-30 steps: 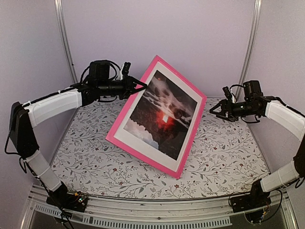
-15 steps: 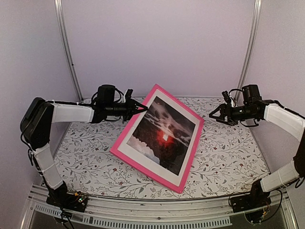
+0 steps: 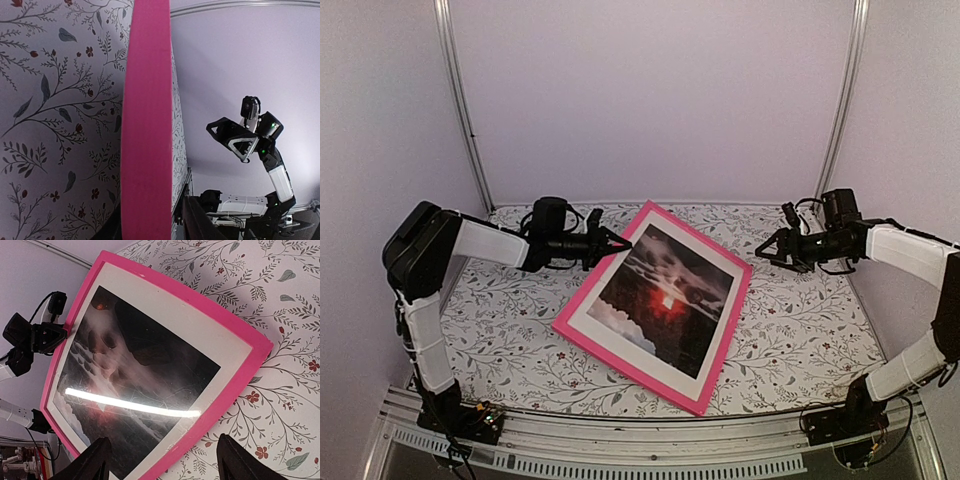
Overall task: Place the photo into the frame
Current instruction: Place the photo frame at the center of the board.
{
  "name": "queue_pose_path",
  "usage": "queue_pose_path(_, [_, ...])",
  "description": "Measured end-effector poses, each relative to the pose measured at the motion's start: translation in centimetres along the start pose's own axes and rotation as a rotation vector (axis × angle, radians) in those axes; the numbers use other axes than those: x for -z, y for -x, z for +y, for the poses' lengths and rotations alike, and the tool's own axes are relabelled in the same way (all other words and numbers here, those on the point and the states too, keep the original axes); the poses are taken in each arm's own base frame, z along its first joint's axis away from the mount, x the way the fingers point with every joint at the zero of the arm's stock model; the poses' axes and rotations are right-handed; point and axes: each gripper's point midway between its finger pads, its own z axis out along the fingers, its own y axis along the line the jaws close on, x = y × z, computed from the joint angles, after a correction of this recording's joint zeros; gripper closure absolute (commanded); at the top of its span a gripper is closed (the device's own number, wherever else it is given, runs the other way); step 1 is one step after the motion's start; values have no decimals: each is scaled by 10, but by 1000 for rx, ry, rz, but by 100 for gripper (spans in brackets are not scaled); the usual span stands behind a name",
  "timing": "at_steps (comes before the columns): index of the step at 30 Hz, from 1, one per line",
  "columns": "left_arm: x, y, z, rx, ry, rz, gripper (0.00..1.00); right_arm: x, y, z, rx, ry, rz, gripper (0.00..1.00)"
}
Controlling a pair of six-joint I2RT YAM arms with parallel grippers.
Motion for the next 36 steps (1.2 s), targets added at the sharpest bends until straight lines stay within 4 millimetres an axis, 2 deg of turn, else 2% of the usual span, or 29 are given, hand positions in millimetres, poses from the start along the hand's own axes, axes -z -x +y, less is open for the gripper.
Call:
queue_pose_path(6, [-1, 0, 15, 8, 3, 14, 47, -9, -3, -9, -10, -2, 5, 25])
queue_pose_path(12, [-1, 0, 33, 9, 24, 27, 38, -21, -4, -19, -29, -5, 16, 25])
queue_pose_path(23, [13, 6, 88, -13, 164, 26, 23, -36, -8, -34, -57, -14, 38, 25])
queue_pose_path(32, [25, 27, 115, -107, 394, 4, 16, -48, -11, -47, -78, -35, 61, 25])
queue_pose_path(36, [32, 38, 121, -153, 479, -15, 15, -56, -10, -52, -80, -46, 69, 24])
